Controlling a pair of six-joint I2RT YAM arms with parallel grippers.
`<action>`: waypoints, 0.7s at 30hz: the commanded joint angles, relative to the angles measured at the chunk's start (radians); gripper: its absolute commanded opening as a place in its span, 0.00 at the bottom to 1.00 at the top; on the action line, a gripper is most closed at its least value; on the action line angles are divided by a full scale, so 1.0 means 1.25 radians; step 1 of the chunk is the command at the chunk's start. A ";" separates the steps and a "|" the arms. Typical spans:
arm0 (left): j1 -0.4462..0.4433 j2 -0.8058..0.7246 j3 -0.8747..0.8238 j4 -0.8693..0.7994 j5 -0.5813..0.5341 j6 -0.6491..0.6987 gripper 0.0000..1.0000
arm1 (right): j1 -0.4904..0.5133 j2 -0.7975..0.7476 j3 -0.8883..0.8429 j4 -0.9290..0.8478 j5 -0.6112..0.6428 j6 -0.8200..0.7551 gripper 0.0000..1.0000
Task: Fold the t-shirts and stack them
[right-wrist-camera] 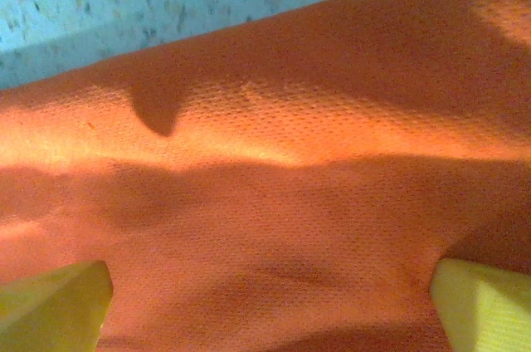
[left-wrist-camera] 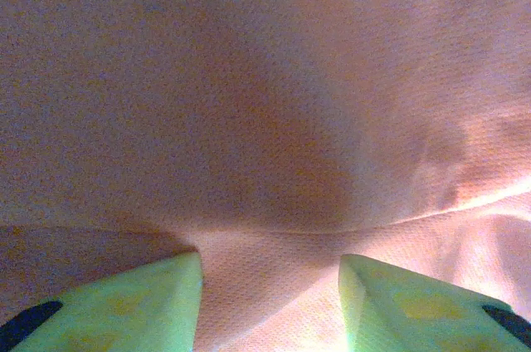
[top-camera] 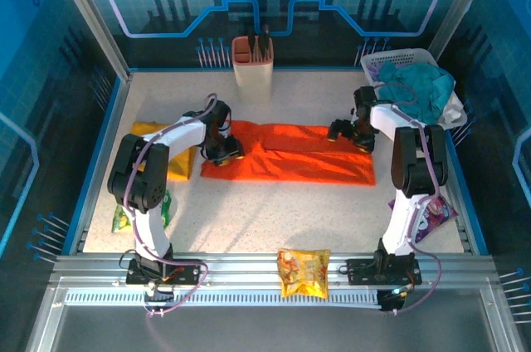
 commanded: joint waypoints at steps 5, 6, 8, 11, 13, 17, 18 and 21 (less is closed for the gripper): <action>0.001 0.090 0.124 -0.082 -0.006 0.055 0.47 | 0.052 -0.055 -0.086 -0.078 -0.043 -0.020 0.99; 0.002 0.102 0.140 -0.090 -0.006 0.059 0.47 | 0.059 -0.062 -0.095 -0.081 -0.046 -0.022 0.99; 0.002 0.127 0.172 -0.104 -0.003 0.066 0.47 | 0.074 -0.082 -0.117 -0.087 -0.053 -0.027 0.99; 0.001 0.160 0.208 -0.118 0.007 0.070 0.47 | 0.099 -0.113 -0.146 -0.098 -0.065 -0.032 0.99; -0.003 0.178 0.229 -0.123 0.014 0.070 0.46 | 0.112 -0.135 -0.168 -0.102 -0.078 -0.032 0.99; -0.022 0.207 0.266 -0.129 0.028 0.068 0.46 | 0.152 -0.181 -0.211 -0.111 -0.095 -0.024 0.99; -0.029 0.215 0.278 -0.130 0.031 0.067 0.46 | 0.162 -0.191 -0.219 -0.113 -0.098 -0.021 0.98; -0.055 0.247 0.326 -0.141 0.044 0.066 0.46 | 0.201 -0.223 -0.248 -0.110 -0.118 0.001 0.99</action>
